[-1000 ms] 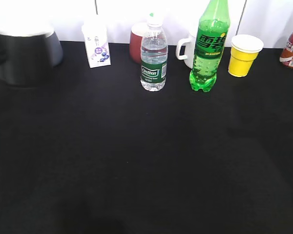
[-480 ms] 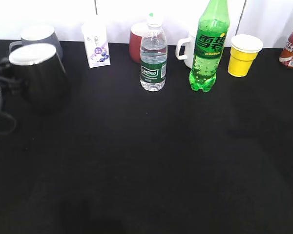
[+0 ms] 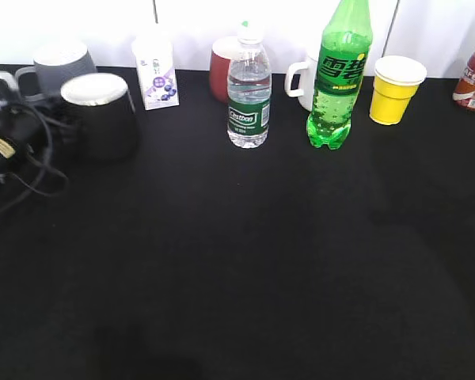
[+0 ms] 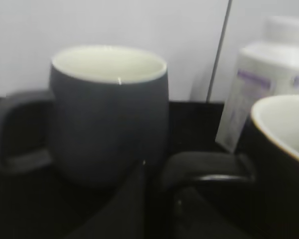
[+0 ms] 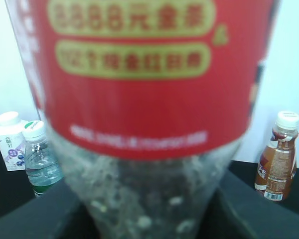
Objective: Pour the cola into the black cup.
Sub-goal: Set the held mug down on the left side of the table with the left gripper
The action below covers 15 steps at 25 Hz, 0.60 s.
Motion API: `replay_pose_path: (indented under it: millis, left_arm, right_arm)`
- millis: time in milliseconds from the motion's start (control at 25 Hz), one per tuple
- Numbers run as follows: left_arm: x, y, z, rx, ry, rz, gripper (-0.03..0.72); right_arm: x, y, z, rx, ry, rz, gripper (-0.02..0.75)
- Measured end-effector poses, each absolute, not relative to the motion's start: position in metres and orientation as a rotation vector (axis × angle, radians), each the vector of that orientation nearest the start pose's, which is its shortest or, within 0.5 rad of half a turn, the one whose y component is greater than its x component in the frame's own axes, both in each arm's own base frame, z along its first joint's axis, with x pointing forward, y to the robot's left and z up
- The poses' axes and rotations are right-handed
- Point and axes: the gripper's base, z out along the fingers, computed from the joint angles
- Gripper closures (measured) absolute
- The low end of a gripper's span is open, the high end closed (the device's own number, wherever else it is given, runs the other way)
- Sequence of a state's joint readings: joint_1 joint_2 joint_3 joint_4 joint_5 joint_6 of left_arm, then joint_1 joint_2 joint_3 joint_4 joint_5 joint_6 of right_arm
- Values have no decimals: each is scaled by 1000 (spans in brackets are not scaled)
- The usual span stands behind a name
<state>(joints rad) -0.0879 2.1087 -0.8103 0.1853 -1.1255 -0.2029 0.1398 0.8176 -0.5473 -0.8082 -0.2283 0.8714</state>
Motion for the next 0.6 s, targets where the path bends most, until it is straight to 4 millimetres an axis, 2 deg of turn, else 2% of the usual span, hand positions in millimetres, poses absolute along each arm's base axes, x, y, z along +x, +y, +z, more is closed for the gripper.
replay_pose_path:
  millis: [280, 480, 600]
  left_arm:
    - [376, -54, 108, 161, 1646, -330, 634]
    - [376, -56, 111, 169, 1619, -359, 384]
    - [370, -55, 108, 162, 1618, -368, 355]
  right_arm:
    - [172, 39, 329, -185, 1592, 296, 371]
    - [171, 39, 329, -185, 1592, 296, 371]
    - [171, 39, 329, -189, 1592, 293, 371]
